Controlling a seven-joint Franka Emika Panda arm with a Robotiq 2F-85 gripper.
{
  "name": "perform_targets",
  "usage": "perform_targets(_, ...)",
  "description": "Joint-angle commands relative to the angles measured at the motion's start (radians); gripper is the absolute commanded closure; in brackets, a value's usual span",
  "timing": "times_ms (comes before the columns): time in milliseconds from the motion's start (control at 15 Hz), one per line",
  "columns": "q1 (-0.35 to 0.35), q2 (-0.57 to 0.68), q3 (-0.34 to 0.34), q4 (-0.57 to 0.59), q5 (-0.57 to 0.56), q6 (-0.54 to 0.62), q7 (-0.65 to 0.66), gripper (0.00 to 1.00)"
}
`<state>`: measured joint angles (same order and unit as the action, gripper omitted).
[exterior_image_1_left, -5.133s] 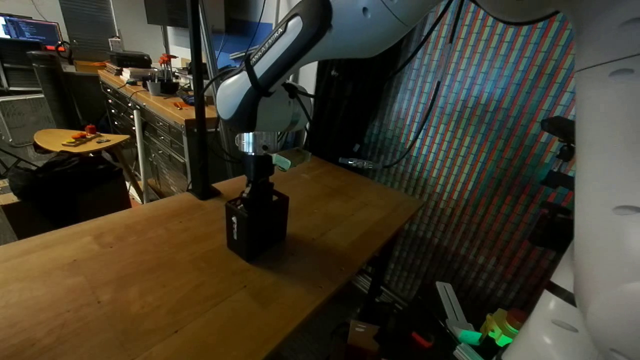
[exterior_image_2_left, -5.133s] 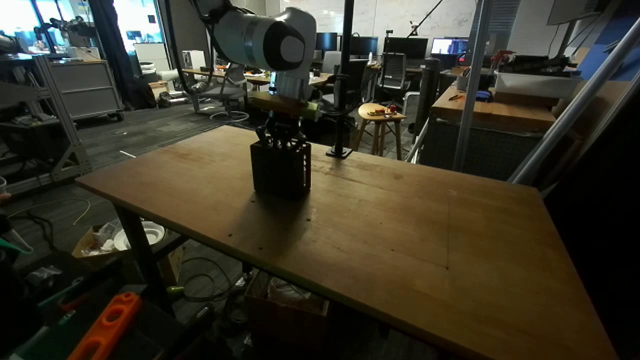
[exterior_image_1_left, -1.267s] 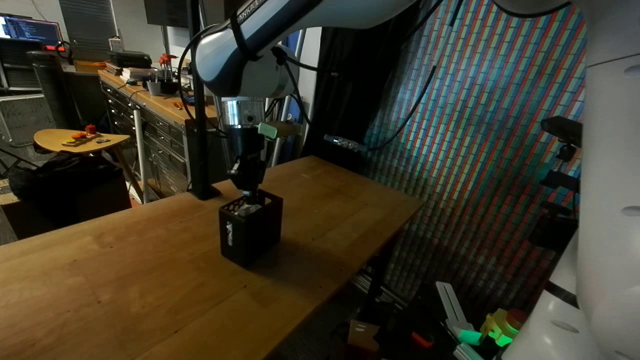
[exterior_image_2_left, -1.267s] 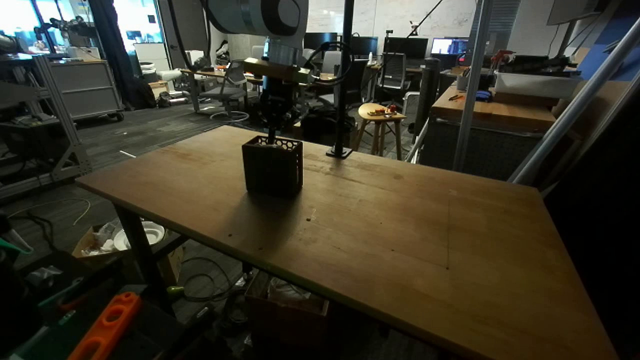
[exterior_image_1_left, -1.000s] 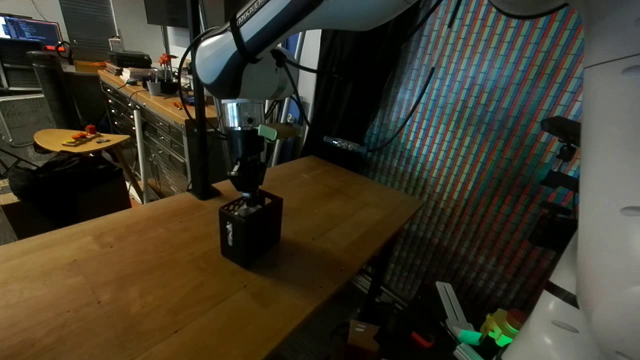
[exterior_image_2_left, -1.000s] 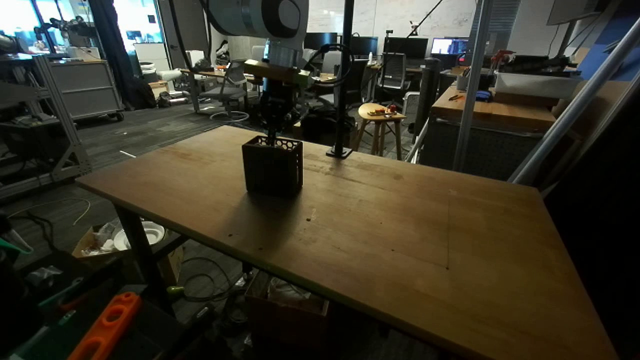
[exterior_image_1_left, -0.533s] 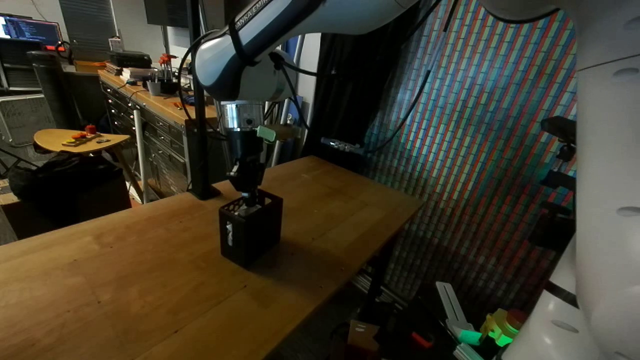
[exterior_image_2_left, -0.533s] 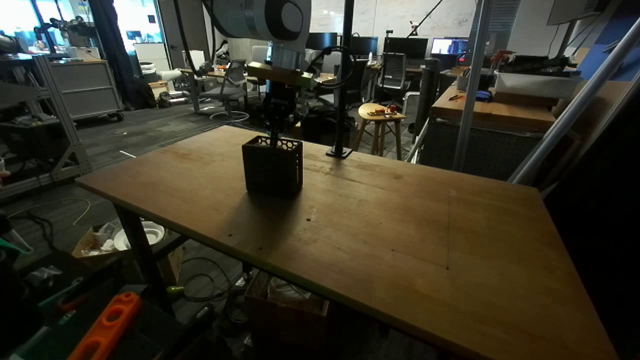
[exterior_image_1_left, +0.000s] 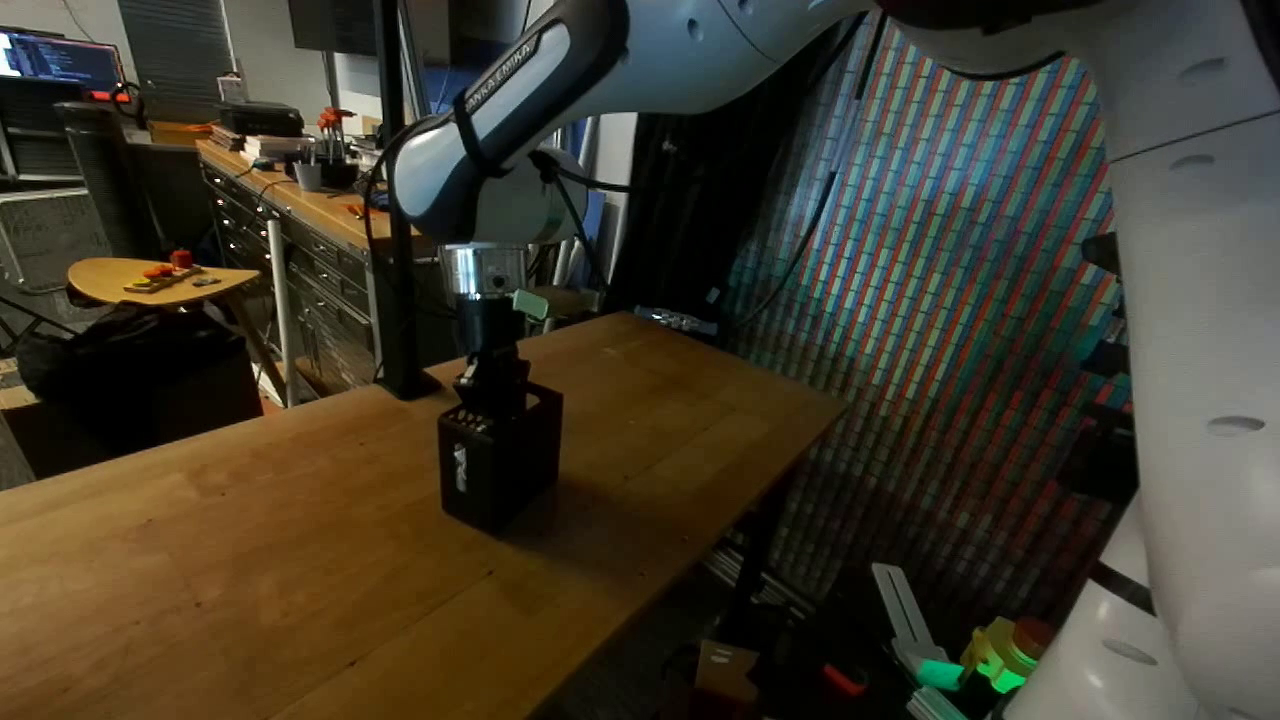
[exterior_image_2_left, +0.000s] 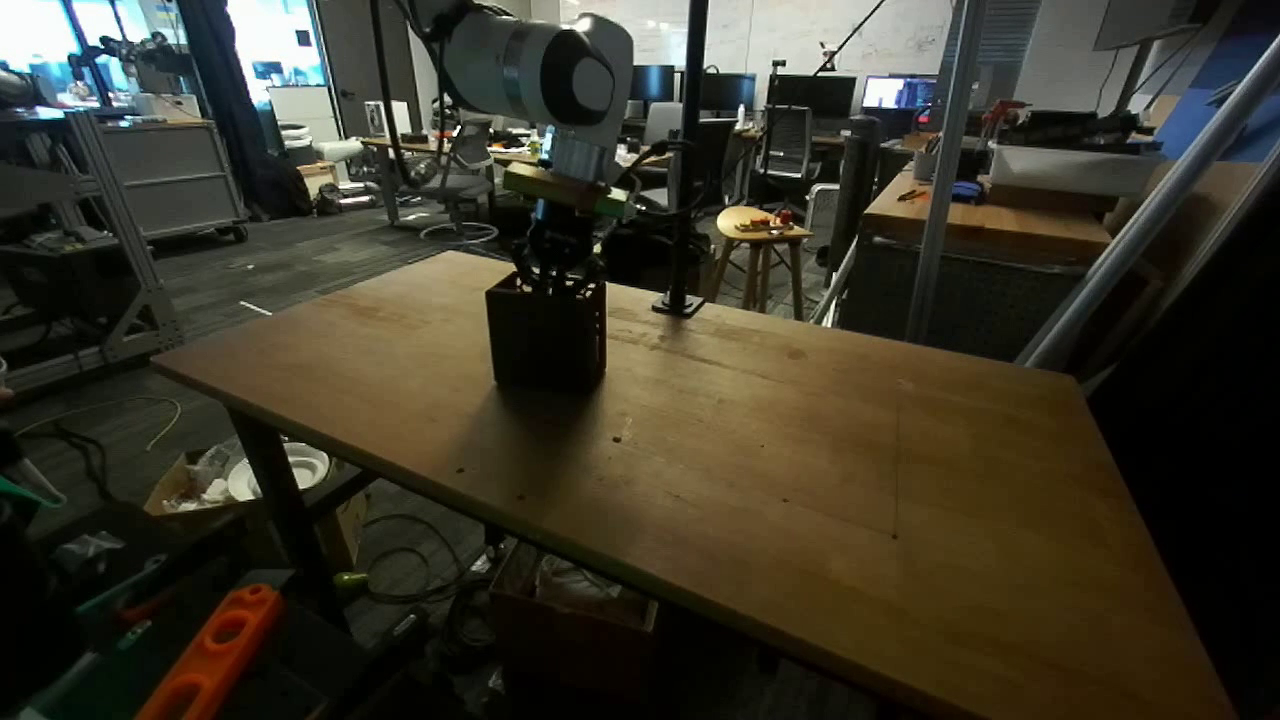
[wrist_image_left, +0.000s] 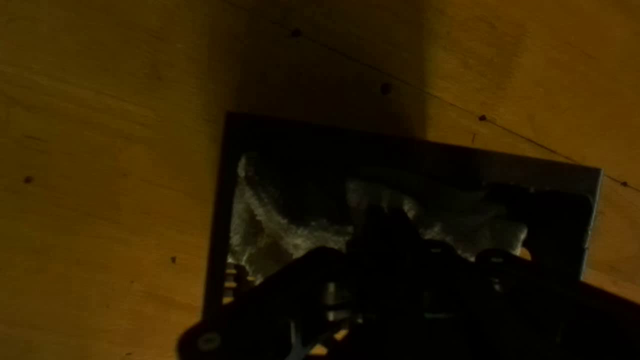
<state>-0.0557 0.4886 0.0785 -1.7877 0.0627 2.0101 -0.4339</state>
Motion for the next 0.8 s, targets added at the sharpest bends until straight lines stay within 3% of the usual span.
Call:
perform_targets(0, -0.022, 0.039, 0.019, 0.018, 0.047, 0.007, -0.033, 0.92)
perform_targets(400, -0.035, 0.041, 0.022, -0.009, 0.088, 0.003, -0.04, 0.92)
perform_targets(733, -0.023, -0.016, 0.005, -0.014, 0.048, -0.029, -0.015, 0.92)
